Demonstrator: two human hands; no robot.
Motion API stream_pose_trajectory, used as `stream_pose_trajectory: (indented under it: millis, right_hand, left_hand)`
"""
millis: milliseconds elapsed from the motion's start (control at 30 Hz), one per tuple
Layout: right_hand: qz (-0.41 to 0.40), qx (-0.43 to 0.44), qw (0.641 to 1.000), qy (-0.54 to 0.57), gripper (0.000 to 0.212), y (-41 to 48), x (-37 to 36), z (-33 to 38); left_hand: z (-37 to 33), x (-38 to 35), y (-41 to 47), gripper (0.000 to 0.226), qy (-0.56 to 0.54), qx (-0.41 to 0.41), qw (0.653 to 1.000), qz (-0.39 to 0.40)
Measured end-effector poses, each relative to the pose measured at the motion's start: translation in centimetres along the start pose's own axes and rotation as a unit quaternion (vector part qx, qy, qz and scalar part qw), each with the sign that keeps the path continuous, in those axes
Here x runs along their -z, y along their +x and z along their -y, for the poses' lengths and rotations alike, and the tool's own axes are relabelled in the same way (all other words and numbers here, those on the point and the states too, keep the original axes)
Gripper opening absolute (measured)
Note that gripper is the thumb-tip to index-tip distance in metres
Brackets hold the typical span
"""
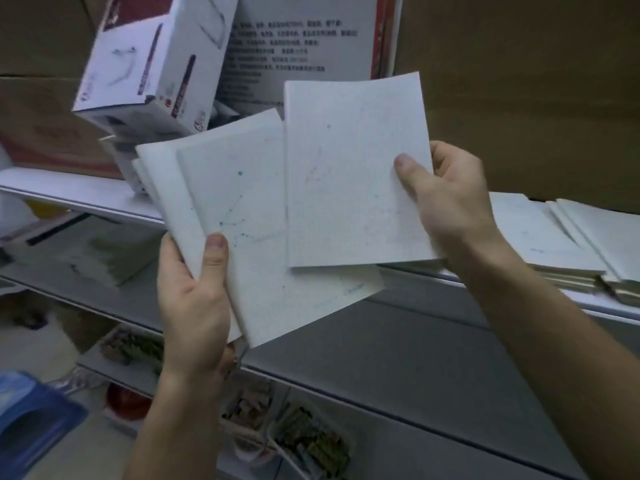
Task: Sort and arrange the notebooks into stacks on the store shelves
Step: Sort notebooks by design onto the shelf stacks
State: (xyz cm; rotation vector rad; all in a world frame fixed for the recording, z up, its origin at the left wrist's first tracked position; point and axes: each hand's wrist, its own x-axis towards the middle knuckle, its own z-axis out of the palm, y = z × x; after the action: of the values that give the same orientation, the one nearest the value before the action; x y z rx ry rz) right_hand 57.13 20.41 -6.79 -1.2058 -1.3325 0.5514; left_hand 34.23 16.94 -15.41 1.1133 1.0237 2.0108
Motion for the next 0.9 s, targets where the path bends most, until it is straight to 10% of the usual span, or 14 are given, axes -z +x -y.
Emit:
stream_pose_trajectory:
  millis: [367, 700, 900]
  right_hand:
    - [0.088, -0.262, 0.96, 0.053, 0.028, 9.6, -9.9, -0.5]
    - [0.1, 0.003, 0.881, -0.463, 0.045, 9.9, -10.8, -0.7]
    - [0.139, 0.016, 0.987, -0.08, 0.041, 2.1, -9.0, 1.8]
  left_hand:
    - [0.8, 11.7, 6.2, 0.014, 0.089, -0.036, 0.99, -0.106]
    - [0.8, 11.2, 7.9, 0.02, 0.029, 0.0, 0.999, -0.037]
    - [0.9, 6.8, 7.7, 0.03, -0.012, 0.005, 0.999, 0.041]
